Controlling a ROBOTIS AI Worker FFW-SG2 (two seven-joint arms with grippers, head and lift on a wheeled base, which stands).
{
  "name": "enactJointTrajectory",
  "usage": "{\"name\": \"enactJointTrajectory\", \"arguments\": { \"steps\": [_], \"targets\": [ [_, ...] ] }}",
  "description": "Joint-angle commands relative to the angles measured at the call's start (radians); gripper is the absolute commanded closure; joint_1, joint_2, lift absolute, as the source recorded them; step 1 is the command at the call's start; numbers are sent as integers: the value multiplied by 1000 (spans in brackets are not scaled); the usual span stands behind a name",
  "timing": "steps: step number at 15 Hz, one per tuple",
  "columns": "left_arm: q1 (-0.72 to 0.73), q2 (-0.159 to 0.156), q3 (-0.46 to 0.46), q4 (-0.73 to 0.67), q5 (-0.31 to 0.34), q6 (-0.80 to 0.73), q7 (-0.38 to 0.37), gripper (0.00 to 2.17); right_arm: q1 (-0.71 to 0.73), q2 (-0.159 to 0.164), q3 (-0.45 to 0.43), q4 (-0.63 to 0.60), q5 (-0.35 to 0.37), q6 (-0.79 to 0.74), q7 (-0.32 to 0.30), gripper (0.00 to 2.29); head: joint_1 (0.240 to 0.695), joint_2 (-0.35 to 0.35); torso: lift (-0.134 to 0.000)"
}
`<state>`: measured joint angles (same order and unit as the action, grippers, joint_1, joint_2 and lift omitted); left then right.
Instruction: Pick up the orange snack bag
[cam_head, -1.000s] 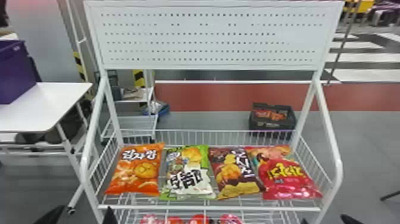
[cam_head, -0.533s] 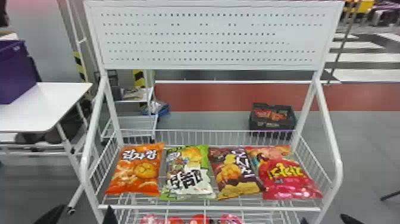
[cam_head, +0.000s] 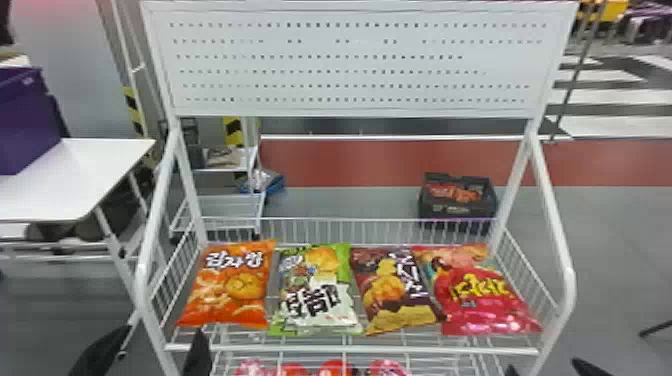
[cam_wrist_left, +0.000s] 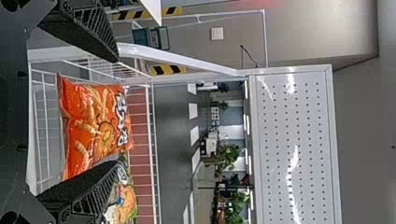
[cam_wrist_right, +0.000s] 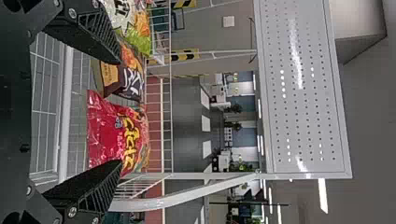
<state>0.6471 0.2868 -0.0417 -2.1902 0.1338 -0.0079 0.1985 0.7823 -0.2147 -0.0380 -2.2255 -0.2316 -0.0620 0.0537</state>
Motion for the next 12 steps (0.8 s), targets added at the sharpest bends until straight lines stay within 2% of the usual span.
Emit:
{"name": "enactJointTrajectory", "arguments": {
  "steps": [1,7,12],
  "targets": [
    [-46,2,-14,12,3,50,-2,140,0,2,0,1,0,0,0,140,499,0,0],
    [-156,0,-52,53,21,176,-16,154,0,11,1,1,6,0,0,140,499,0,0],
    [-273,2,-119,118,15,265,-14,154,5,11,7,0,6,0,0,140,499,0,0]
  ]
}}
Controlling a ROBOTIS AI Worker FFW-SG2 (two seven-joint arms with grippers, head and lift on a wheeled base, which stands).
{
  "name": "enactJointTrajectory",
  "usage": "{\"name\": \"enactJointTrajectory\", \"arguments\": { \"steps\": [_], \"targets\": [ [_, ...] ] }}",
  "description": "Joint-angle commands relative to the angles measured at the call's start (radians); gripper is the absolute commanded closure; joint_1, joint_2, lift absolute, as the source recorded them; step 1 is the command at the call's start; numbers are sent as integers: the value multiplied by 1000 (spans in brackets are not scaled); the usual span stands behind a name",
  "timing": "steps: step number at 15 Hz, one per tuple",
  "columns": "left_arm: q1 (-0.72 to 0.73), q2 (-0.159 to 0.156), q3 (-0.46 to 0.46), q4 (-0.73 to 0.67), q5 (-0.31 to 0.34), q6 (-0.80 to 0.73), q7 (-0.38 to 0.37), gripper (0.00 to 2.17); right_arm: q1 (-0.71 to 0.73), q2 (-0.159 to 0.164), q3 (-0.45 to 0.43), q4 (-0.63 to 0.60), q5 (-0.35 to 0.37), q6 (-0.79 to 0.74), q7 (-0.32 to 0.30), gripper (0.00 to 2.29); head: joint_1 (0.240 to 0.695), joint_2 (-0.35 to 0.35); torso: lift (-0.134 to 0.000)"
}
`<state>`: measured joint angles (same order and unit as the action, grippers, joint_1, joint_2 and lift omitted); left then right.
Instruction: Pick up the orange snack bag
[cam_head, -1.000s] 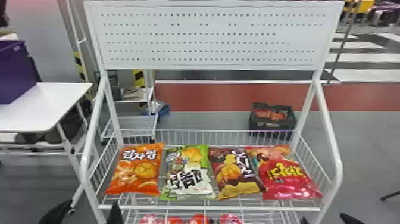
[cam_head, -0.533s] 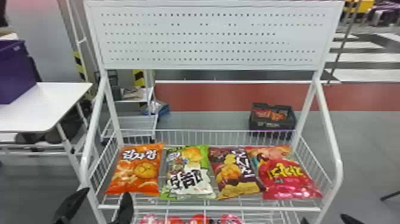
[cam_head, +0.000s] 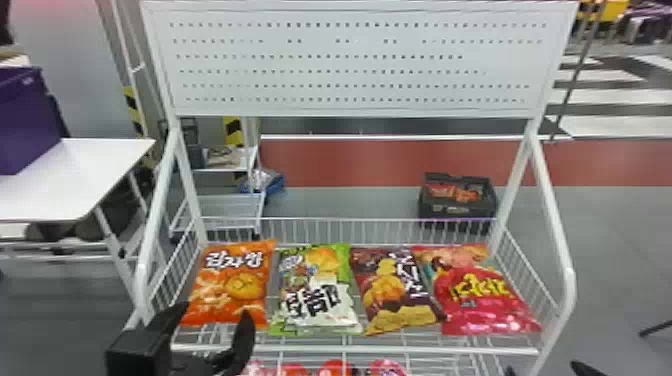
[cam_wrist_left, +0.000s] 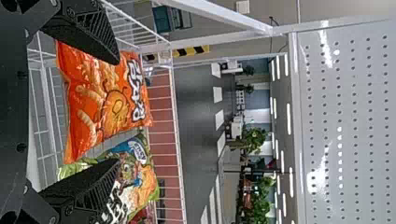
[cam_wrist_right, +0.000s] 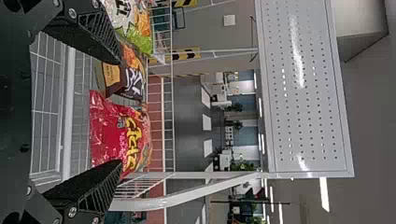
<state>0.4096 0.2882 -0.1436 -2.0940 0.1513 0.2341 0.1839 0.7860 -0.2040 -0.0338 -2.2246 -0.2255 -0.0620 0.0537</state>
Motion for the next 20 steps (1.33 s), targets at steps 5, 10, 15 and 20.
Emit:
{"name": "enactJointTrajectory", "arguments": {
  "steps": [5,10,15,20],
  "targets": [
    [-173,-4,-54,123,-6,136,0,178,2,2,8,-3,5,-3,0,140,499,0,0],
    [-275,-9,-74,242,1,167,0,208,1,2,5,0,9,0,0,140,499,0,0],
    [-347,-20,-76,324,14,210,-8,215,-4,6,5,6,12,0,0,140,499,0,0],
    [-382,-20,-59,339,57,259,-29,279,-8,6,3,9,12,0,0,140,499,0,0]
  ]
}}
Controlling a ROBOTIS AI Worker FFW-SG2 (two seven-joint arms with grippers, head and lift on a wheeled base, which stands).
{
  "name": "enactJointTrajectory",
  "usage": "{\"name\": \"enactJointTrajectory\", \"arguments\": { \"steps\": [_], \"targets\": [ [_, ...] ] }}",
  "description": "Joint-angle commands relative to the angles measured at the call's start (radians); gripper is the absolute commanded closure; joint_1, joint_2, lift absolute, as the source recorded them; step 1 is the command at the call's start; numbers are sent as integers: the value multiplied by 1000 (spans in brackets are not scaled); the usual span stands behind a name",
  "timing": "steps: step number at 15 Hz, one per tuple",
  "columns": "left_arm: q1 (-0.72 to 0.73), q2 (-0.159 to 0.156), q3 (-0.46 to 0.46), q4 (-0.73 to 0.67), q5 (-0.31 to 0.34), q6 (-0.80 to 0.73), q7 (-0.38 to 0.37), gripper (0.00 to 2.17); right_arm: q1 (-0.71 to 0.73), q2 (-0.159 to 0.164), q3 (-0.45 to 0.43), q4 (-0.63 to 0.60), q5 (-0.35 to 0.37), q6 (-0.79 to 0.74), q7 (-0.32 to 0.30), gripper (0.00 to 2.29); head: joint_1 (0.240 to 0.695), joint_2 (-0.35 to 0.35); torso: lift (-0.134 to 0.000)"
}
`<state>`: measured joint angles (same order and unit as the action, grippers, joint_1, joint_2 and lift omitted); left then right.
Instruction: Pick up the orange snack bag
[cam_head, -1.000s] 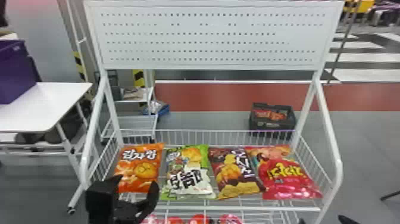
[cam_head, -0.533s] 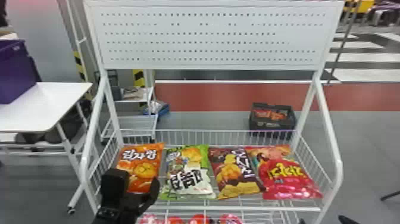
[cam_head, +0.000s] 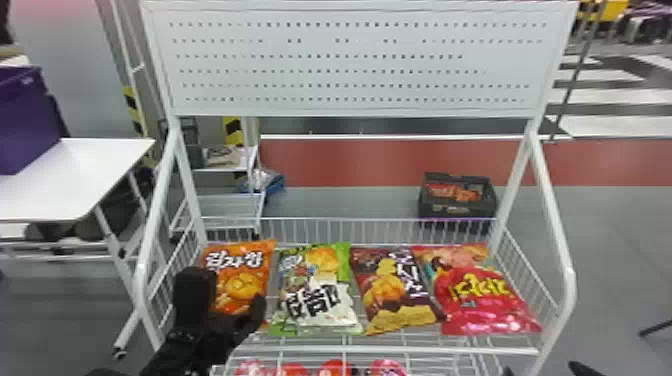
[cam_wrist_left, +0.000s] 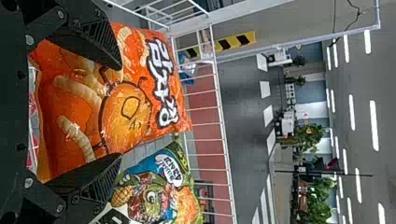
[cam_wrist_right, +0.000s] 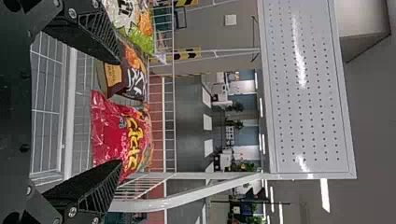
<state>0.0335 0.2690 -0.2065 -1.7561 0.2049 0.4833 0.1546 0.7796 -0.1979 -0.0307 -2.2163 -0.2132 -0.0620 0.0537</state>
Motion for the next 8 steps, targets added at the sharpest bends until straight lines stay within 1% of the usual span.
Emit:
{"name": "enactJointTrajectory", "arguments": {
  "steps": [1,6,8],
  "targets": [
    [-7,-1,7,3,4,13,-4,279,-3,0,0,1,0,0,0,140,499,0,0],
    [-27,-1,10,32,4,41,-4,333,-8,0,2,6,0,0,0,140,499,0,0],
    [-29,-1,10,40,5,41,-4,542,-10,0,2,7,-2,0,0,140,499,0,0]
  ]
}}
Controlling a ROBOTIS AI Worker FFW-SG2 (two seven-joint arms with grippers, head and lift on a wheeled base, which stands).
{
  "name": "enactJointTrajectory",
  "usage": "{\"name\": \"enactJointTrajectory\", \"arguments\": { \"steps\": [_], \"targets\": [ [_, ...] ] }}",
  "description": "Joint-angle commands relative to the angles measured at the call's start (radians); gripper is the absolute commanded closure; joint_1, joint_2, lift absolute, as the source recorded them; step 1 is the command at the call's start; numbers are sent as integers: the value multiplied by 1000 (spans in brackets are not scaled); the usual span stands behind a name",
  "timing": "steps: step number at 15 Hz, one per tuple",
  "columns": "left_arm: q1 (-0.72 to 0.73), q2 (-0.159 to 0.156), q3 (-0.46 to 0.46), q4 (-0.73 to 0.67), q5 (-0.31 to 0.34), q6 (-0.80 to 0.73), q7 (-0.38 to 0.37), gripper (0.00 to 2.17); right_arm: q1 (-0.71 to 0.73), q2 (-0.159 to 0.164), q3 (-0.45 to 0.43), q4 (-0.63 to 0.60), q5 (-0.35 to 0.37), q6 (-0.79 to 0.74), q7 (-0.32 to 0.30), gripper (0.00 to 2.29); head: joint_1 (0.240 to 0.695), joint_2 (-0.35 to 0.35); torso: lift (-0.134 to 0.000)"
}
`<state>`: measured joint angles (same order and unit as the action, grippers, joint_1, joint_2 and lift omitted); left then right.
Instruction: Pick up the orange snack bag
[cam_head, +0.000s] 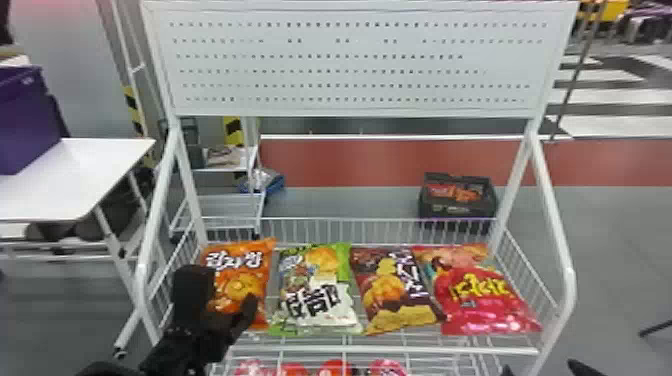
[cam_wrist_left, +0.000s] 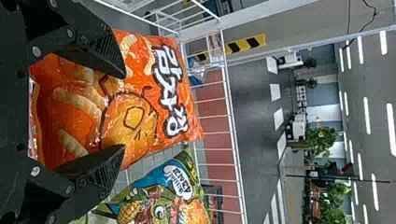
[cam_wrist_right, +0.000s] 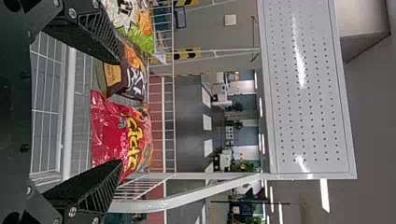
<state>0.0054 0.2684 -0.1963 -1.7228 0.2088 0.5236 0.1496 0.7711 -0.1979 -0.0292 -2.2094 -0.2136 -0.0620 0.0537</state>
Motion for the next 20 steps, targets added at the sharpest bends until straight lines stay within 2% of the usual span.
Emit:
{"name": "enactJointTrajectory", "arguments": {
  "steps": [1,2,4,6,8,16,20],
  "targets": [
    [-1,0,0,6,1,0,-1,562,-1,0,0,0,-1,0,0,140,499,0,0],
    [-1,0,0,8,0,0,-1,734,-1,0,0,0,-1,0,0,140,499,0,0],
    [-1,0,1,8,1,0,-1,937,-1,0,0,0,0,0,0,140,499,0,0],
    [-2,0,3,8,1,3,-10,1001,-1,2,0,0,0,0,0,140,499,0,0],
    [-2,-1,12,12,8,34,-18,1342,-3,2,0,0,-1,0,0,140,499,0,0],
    [24,-1,15,-21,9,25,-1,1349,-4,3,0,2,-1,0,0,140,499,0,0],
    [47,0,37,-58,37,10,-1,1349,-6,3,2,2,-1,0,0,140,499,0,0]
  ]
}}
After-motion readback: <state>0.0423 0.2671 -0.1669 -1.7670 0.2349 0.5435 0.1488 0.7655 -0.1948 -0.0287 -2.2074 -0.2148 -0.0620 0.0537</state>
